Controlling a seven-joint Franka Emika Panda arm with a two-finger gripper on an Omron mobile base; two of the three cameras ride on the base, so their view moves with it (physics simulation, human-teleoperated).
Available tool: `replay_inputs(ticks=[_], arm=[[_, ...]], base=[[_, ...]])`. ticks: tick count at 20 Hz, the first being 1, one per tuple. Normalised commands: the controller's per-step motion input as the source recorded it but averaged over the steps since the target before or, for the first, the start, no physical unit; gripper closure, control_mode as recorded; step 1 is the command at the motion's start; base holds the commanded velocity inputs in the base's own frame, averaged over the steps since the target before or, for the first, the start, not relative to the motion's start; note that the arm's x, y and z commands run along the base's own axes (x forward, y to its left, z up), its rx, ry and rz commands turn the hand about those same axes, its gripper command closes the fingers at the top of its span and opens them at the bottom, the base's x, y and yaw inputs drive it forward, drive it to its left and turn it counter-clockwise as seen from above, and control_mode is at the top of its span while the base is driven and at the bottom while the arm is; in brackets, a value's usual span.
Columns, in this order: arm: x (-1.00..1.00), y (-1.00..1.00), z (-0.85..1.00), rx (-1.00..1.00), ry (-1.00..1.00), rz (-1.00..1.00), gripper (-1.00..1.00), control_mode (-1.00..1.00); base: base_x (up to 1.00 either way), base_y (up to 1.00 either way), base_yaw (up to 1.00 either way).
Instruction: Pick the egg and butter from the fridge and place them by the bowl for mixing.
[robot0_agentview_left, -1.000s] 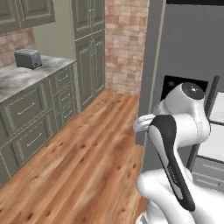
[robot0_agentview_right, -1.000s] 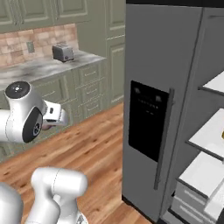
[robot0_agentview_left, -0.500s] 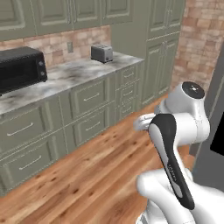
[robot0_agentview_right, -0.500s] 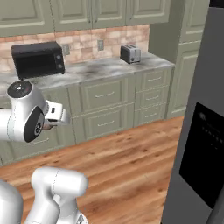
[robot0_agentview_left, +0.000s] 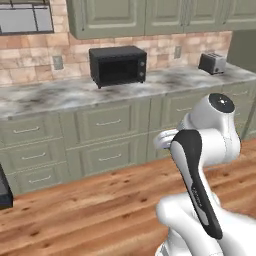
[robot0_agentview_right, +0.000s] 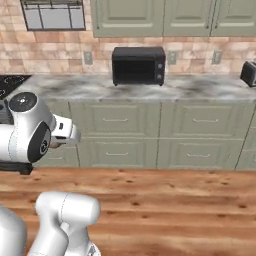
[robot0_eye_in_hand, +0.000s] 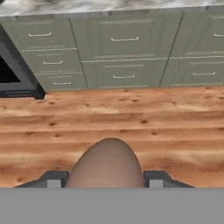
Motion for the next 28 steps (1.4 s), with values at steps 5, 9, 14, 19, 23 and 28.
replay_inputs(ticks=[5, 9, 14, 19, 23, 28], arm=[[0.00, 0.00, 0.00, 0.00, 0.00, 0.00, 1.00, 1.00], [0.00, 0.00, 0.00, 0.00, 0.00, 0.00, 1.00, 1.00], [0.00, 0.00, 0.00, 0.00, 0.00, 0.00, 1.00, 1.00], [0.00, 0.00, 0.00, 0.00, 0.00, 0.00, 1.00, 1.00], [0.00, 0.00, 0.00, 0.00, 0.00, 0.00, 1.00, 1.00], [0.00, 0.00, 0.00, 0.00, 0.00, 0.00, 1.00, 1.00]], base=[[-0.01, 0.33, 0.78], [-0.01, 0.30, 0.78], [-0.01, 0.29, 0.76], [0.06, 0.26, 0.66], [0.46, 0.02, 0.50], [0.54, -0.03, 0.45]])
